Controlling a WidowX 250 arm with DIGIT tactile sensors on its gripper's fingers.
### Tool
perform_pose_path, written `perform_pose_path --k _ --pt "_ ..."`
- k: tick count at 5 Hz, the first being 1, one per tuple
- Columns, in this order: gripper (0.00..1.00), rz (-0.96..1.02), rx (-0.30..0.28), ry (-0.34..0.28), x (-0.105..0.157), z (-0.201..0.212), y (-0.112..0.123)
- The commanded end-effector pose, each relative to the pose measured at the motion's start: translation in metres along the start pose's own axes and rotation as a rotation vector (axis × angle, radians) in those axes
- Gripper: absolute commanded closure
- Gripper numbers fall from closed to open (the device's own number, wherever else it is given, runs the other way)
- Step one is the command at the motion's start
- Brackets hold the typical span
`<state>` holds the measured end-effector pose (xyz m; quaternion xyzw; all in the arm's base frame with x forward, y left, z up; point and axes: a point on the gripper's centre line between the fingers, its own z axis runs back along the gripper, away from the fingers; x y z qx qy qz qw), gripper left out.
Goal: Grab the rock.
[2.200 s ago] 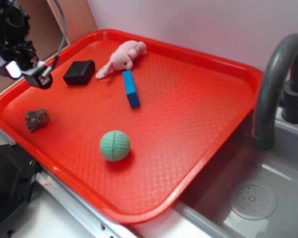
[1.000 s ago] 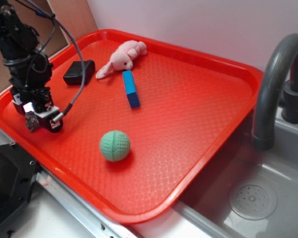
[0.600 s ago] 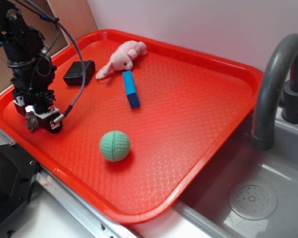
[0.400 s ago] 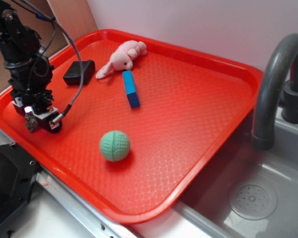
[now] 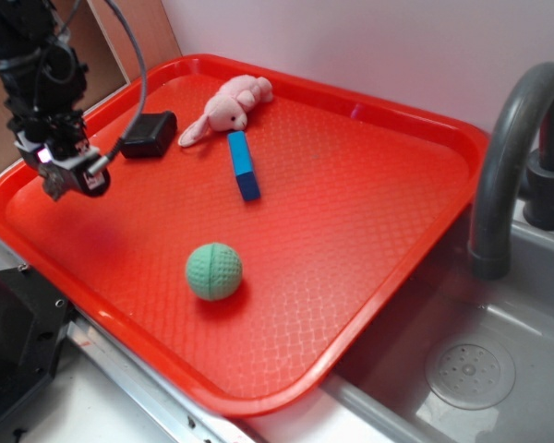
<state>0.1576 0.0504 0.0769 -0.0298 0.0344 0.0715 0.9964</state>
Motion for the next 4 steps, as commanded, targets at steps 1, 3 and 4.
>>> perform_pose_path --k 1,3,4 --pt "1.00 -0.129 0.002 -0.189 -0.002 0.077 -0.049" --pt "1.00 -0.180 -0.039 -0.258 -0.009 0.091 -0.065" --pt "1.00 -0.220 -0.032 -0.260 -0.007 0.084 -0.058"
